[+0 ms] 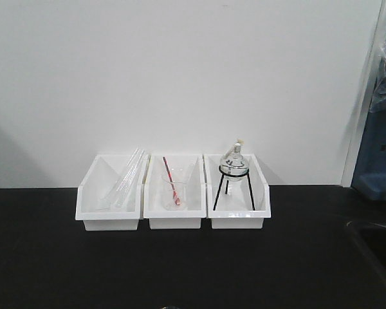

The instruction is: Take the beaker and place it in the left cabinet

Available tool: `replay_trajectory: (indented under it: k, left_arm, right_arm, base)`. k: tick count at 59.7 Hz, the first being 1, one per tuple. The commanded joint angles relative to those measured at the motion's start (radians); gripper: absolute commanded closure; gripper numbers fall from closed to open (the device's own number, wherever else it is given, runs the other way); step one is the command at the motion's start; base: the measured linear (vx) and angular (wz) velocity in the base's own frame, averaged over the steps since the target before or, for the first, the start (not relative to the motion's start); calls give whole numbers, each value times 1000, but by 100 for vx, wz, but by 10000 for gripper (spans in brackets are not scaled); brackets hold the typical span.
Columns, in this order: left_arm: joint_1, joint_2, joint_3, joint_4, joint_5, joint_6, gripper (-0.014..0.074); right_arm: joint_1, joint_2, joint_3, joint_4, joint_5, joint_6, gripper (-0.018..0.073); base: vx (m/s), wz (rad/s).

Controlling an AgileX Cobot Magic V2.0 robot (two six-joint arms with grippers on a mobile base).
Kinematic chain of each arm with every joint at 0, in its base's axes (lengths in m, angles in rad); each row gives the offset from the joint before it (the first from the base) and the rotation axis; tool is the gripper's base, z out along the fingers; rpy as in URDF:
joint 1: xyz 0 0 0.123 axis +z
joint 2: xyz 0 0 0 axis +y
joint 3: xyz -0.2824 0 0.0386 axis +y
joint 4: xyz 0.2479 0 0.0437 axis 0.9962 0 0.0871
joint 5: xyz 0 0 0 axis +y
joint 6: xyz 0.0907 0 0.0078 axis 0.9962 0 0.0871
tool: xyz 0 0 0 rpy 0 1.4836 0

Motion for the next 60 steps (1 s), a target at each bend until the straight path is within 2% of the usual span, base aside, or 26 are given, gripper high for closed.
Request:
replay_trajectory:
  k: [1,43,47,51,60]
  left_arm:
    - [-1,-19,16,-3,-75,-3,595]
    - [-1,-19,16,-3,-75,-3,595]
    - [-1,-19,16,-3,-75,-3,595]
    - [-1,-19,16,-3,-75,-3,595]
    - [-1,-19,16,-3,-75,-3,595]
  right_arm:
    - [-4,-15,6,-9,-80,0,565]
    - [-4,-15,6,-9,-80,-2,565]
    - [-4,-15,6,-36,-82,-16,565]
    - [-4,-15,6,-59,-106,-16,565]
    - [-4,-15,6,-41,-188,7,565]
  base:
    - [0,0]
    - [0,-1]
    - [0,1]
    - [0,1]
    - [0,0]
